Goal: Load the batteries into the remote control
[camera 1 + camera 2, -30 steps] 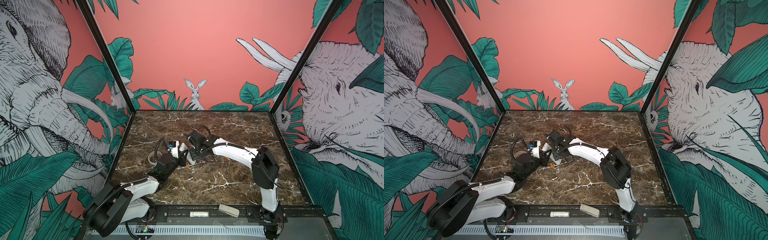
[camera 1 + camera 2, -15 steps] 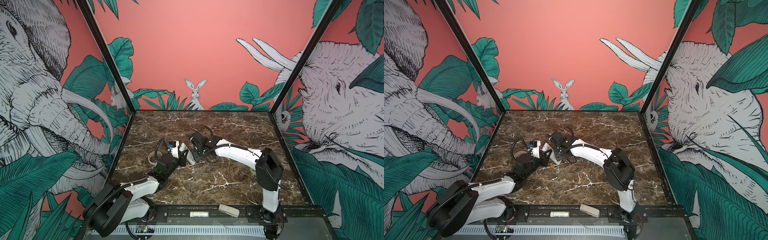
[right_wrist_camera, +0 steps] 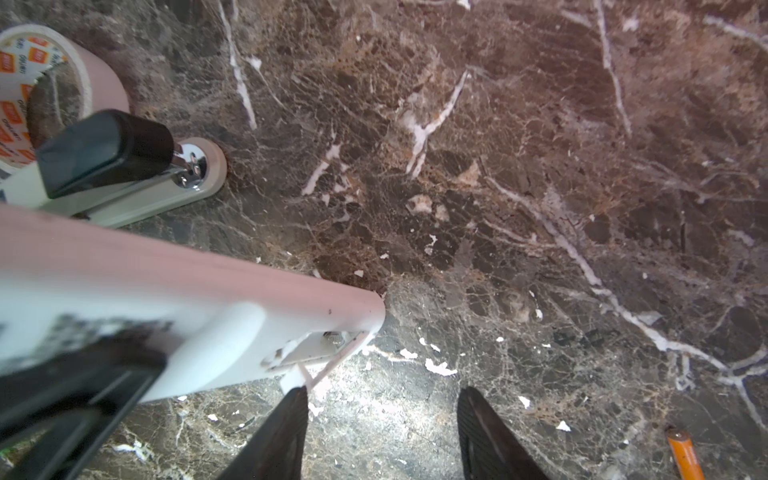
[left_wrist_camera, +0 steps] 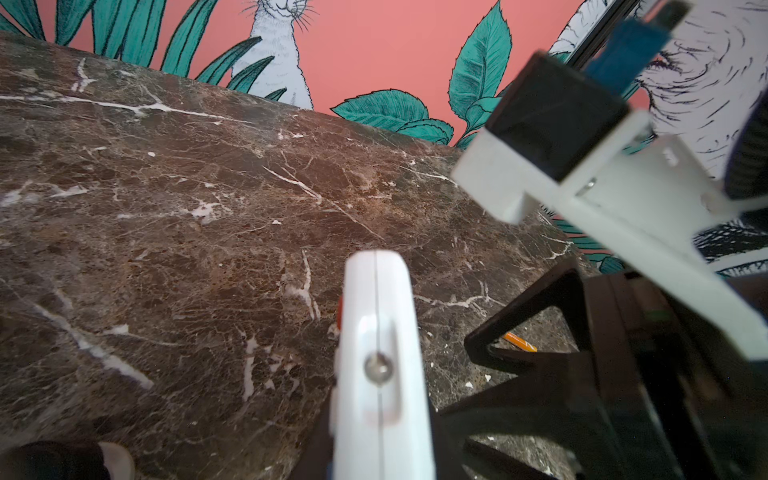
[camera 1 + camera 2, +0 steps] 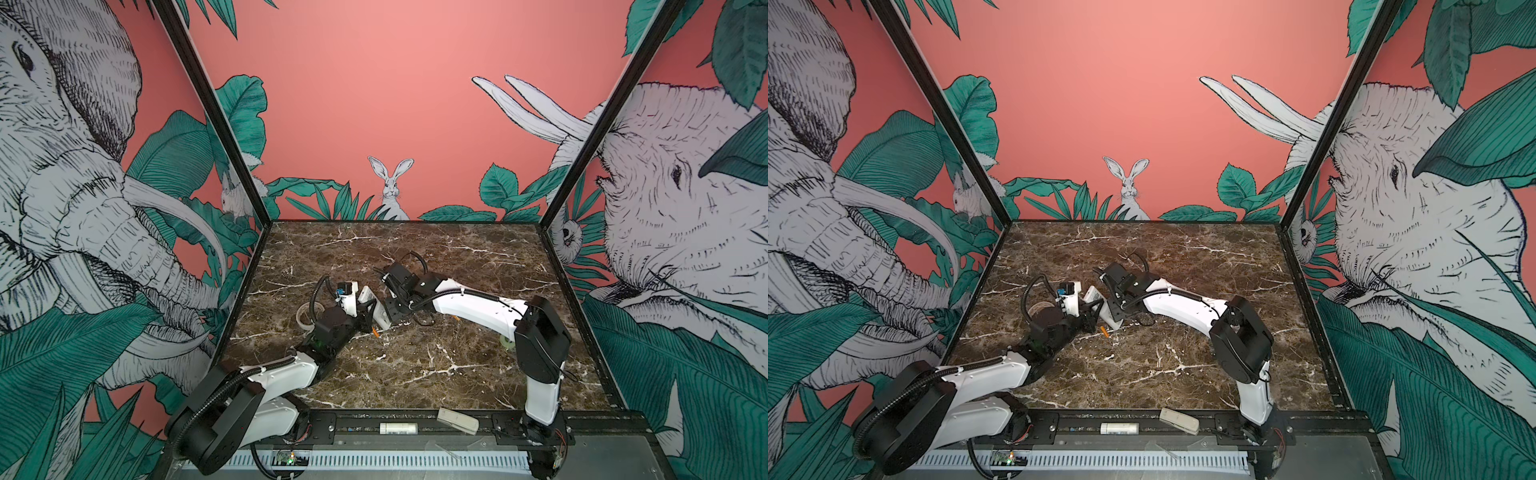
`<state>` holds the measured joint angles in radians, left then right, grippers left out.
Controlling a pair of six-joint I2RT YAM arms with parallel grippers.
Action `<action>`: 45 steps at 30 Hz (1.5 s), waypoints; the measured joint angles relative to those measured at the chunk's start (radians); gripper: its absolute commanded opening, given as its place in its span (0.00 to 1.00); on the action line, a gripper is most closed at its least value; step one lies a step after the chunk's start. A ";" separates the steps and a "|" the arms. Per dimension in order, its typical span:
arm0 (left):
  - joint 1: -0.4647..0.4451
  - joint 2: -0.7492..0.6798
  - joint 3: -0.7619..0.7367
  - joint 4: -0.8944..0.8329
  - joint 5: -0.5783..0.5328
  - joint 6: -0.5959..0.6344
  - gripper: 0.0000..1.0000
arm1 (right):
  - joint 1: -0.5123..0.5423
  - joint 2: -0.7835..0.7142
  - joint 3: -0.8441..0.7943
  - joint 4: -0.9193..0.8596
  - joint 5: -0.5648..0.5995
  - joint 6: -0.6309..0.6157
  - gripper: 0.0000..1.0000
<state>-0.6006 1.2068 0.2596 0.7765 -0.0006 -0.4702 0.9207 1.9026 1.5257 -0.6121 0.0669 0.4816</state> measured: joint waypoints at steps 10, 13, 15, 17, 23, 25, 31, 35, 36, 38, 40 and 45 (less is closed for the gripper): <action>0.000 -0.013 0.001 -0.018 0.000 0.001 0.02 | -0.001 -0.071 -0.080 0.088 -0.031 -0.028 0.60; 0.000 -0.017 0.002 -0.026 0.002 0.006 0.02 | -0.001 -0.106 -0.151 0.154 -0.064 -0.064 0.60; 0.000 -0.019 0.002 -0.028 0.003 0.010 0.03 | -0.005 -0.138 -0.222 0.220 -0.092 -0.103 0.61; 0.000 -0.024 0.002 -0.034 0.005 0.012 0.02 | -0.010 -0.170 -0.300 0.282 -0.117 -0.147 0.62; -0.001 -0.028 0.002 -0.039 0.012 0.018 0.02 | -0.024 -0.249 -0.510 0.480 -0.186 -0.307 0.70; -0.001 -0.028 0.002 -0.039 0.016 0.018 0.02 | -0.029 -0.259 -0.550 0.533 -0.208 -0.353 0.71; -0.001 -0.031 0.002 -0.043 0.022 0.019 0.02 | -0.050 -0.260 -0.580 0.643 -0.283 -0.437 0.72; -0.001 -0.031 0.002 -0.043 0.025 0.019 0.02 | -0.057 -0.220 -0.549 0.678 -0.315 -0.460 0.72; -0.001 -0.031 0.002 -0.043 0.026 0.019 0.02 | -0.059 -0.209 -0.541 0.684 -0.320 -0.464 0.72; -0.001 -0.031 0.002 -0.044 0.026 0.020 0.02 | -0.061 -0.183 -0.525 0.688 -0.335 -0.471 0.72; -0.001 -0.031 0.003 -0.045 0.027 0.021 0.03 | -0.063 -0.158 -0.508 0.689 -0.341 -0.476 0.71; -0.001 -0.031 0.007 -0.051 0.029 0.024 0.02 | -0.064 -0.121 -0.483 0.691 -0.350 -0.486 0.70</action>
<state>-0.6018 1.1755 0.2668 0.7250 0.0288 -0.4465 0.8570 1.7817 1.0431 0.0792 -0.2829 -0.0040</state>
